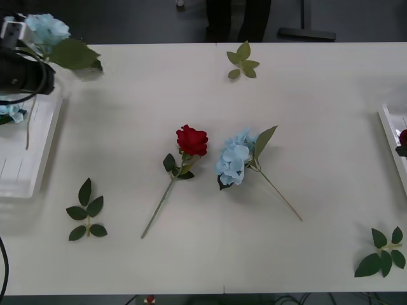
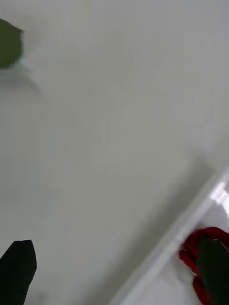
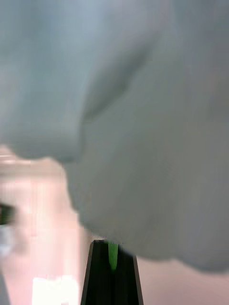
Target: Place the red flowers into the right box and the blue flowers into the left box. If a person shows an open palm, hand one flower to the person first, then continue sorting.
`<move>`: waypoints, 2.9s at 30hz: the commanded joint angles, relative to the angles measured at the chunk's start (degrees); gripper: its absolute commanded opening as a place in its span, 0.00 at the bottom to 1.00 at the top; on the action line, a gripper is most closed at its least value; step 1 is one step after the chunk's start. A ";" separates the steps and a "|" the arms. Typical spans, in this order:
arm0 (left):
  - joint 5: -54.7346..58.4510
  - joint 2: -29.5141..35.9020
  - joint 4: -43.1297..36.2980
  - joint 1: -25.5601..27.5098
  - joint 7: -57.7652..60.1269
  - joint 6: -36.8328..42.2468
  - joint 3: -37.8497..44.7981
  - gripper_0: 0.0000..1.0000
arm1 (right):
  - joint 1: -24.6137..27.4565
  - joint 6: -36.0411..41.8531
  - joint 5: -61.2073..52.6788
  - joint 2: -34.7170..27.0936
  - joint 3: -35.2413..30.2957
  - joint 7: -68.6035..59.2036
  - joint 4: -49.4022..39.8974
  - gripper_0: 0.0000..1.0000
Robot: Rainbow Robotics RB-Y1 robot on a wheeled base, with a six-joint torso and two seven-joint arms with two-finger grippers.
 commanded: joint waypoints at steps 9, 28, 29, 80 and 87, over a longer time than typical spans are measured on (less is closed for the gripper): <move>0.33 10.09 -0.12 6.92 -2.01 -7.03 13.01 0.00 | 0.09 5.76 5.49 -0.69 9.39 -22.34 -26.42 0.98; 0.77 11.06 20.98 9.73 -3.76 -34.19 5.97 0.00 | -2.63 8.57 39.33 13.37 29.43 -44.31 -31.43 0.98; 0.77 11.06 20.98 9.91 -3.85 -34.19 5.62 0.00 | -3.33 8.92 43.02 14.25 31.80 -44.49 -31.43 0.98; 13.43 -6.61 -28.16 18.35 -12.29 -1.23 -26.81 1.00 | -14.58 -1.45 62.18 37.54 42.61 -43.87 -3.13 0.00; 13.08 -6.61 -21.04 20.11 -12.91 -17.05 -33.93 1.00 | -14.58 -1.63 61.39 37.54 41.12 -43.34 -3.13 0.00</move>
